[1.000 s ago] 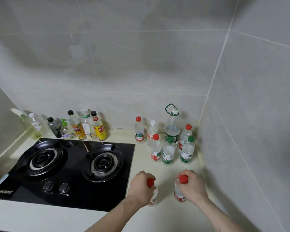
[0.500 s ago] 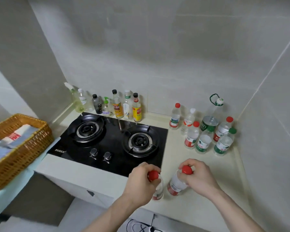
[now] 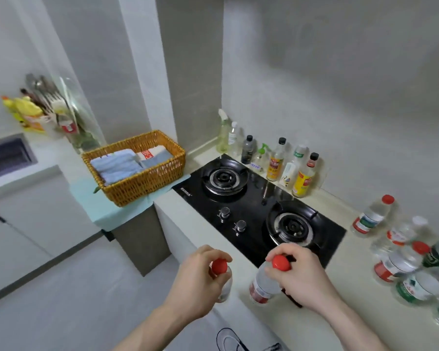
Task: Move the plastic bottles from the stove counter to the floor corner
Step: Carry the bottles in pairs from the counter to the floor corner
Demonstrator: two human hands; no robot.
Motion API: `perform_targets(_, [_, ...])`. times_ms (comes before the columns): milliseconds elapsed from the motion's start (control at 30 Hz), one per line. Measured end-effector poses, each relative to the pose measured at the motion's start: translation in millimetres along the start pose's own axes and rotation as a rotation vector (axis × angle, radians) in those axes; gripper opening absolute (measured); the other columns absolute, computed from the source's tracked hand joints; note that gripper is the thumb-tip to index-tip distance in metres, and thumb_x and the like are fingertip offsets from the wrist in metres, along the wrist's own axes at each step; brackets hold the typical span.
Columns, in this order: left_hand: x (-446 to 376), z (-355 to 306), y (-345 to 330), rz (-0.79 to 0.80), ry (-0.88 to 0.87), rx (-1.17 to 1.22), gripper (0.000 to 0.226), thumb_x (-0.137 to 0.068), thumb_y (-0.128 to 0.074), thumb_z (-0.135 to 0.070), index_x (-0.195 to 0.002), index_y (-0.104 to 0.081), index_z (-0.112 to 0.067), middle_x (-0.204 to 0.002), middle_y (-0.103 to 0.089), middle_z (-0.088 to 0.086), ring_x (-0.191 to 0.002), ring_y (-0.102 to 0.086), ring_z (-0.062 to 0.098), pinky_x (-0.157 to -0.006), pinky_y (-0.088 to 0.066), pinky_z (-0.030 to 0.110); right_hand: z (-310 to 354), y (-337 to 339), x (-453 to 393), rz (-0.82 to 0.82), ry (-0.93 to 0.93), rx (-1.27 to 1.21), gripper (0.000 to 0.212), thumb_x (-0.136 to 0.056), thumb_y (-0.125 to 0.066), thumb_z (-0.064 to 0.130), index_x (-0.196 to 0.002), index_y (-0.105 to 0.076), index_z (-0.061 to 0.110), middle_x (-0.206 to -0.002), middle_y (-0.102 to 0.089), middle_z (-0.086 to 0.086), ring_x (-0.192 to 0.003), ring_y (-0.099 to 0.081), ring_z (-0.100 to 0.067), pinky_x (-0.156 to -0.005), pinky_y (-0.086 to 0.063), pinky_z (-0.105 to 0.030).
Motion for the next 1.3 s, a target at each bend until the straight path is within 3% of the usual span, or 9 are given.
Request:
perform_targets(133, [19,30,37,-0.141,0.133,0.046,0.020,-0.084,-0.073,-0.032,-0.101,-0.070,-0.043,-0.097,-0.060,-0.022,-0.080,-0.062,0.002,-0.076,-0.052,0.022,39,-40,-25,0.144,0.133,0.025,0.026,-0.072,-0.080,0.013,-0.080,-0.073,0.037,-0.078,-0.070,0.020,-0.059,-0.062,-0.002,-0.056,-0.040,-0.013])
perform_targets(233, [37,54,65,-0.214,0.218,0.047,0.019,-0.085,-0.074,-0.031,-0.101,-0.071,-0.042,-0.099,-0.061,-0.021,-0.080,-0.064,0.002,-0.074,-0.053,0.020,68,-80,-38,0.233,0.197,0.061,0.021,-0.072,-0.078,0.017,-0.079,-0.074,0.036,-0.088,-0.069,0.019,-0.062,-0.064,-0.003,-0.057,-0.046,-0.018])
perform_targets(300, [52,71,86,-0.272,0.275,0.082,0.019,-0.086,-0.075,-0.030,-0.099,-0.070,-0.042,-0.099,-0.061,-0.021,-0.077,-0.064,0.004,-0.071,-0.051,0.017,88,-110,-43,0.299,0.228,0.063,0.020,-0.072,-0.077,0.018,-0.079,-0.074,0.036,-0.086,-0.069,0.020,-0.066,-0.065,-0.004,-0.059,-0.050,-0.021])
perform_targets(433, [81,110,130,-0.385,0.378,0.106,0.019,-0.085,-0.075,-0.027,-0.098,-0.071,-0.041,-0.099,-0.062,-0.019,-0.069,-0.063,0.005,-0.067,-0.044,0.011,136,-177,-49,0.445,0.284,0.083,0.020,-0.072,-0.076,0.017,-0.079,-0.074,0.036,-0.066,-0.067,0.020,-0.055,-0.057,-0.002,-0.059,-0.043,-0.018])
perform_targets(733, [149,206,230,-0.612,0.537,0.128,0.018,-0.083,-0.075,-0.026,-0.097,-0.072,-0.038,-0.098,-0.064,-0.019,-0.067,-0.060,0.003,-0.066,-0.043,0.011,253,-335,-31,0.653,0.484,0.114,0.019,-0.071,-0.079,0.022,-0.081,-0.072,0.036,-0.086,-0.068,0.022,-0.067,-0.066,-0.008,-0.060,-0.051,-0.026])
perform_targets(933, [204,267,296,-0.756,0.654,0.096,0.019,-0.084,-0.074,-0.027,-0.099,-0.071,-0.037,-0.099,-0.063,-0.019,-0.074,-0.062,0.000,-0.069,-0.047,0.013,325,-437,-8,0.767,0.583,0.147,0.020,-0.068,-0.080,0.025,-0.084,-0.073,0.036,-0.079,-0.072,0.011,-0.065,-0.066,-0.010,-0.064,-0.059,-0.030])
perform_targets(1033, [226,298,322,-0.819,0.729,0.092,0.019,-0.083,-0.076,-0.030,-0.099,-0.071,-0.040,-0.099,-0.062,-0.021,-0.076,-0.061,0.001,-0.073,-0.051,0.019,354,-484,2,0.872,0.614,0.179,0.018,-0.072,-0.080,0.026,-0.084,-0.071,0.036,-0.081,-0.070,0.009,-0.061,-0.067,-0.015,-0.059,-0.057,-0.030])
perform_targets(1167, [248,337,354,-0.897,0.832,0.090,0.020,-0.082,-0.076,-0.030,-0.097,-0.070,-0.042,-0.098,-0.063,-0.022,-0.076,-0.061,0.002,-0.070,-0.046,0.014,391,-547,9,0.988,0.646,0.203,0.018,-0.074,-0.079,0.022,-0.081,-0.071,0.036,-0.077,-0.069,0.006,-0.053,-0.063,-0.014,-0.053,-0.054,-0.029])
perform_targets(1300, [267,372,383,-0.990,0.931,0.114,0.019,-0.081,-0.079,-0.027,-0.092,-0.071,-0.040,-0.095,-0.064,-0.019,-0.071,-0.061,0.006,-0.065,-0.043,0.011,428,-611,14,1.076,0.696,0.226,0.016,-0.070,-0.076,0.020,-0.079,-0.071,0.032,-0.071,-0.068,0.005,-0.057,-0.066,-0.025,-0.055,-0.056,-0.037])
Point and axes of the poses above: each hand's wrist, its own x-axis away from the middle knuckle, its own y-axis out of the back of the hand, z = x × y, the point moved 9 cm from there along -x, towards the middle knuckle
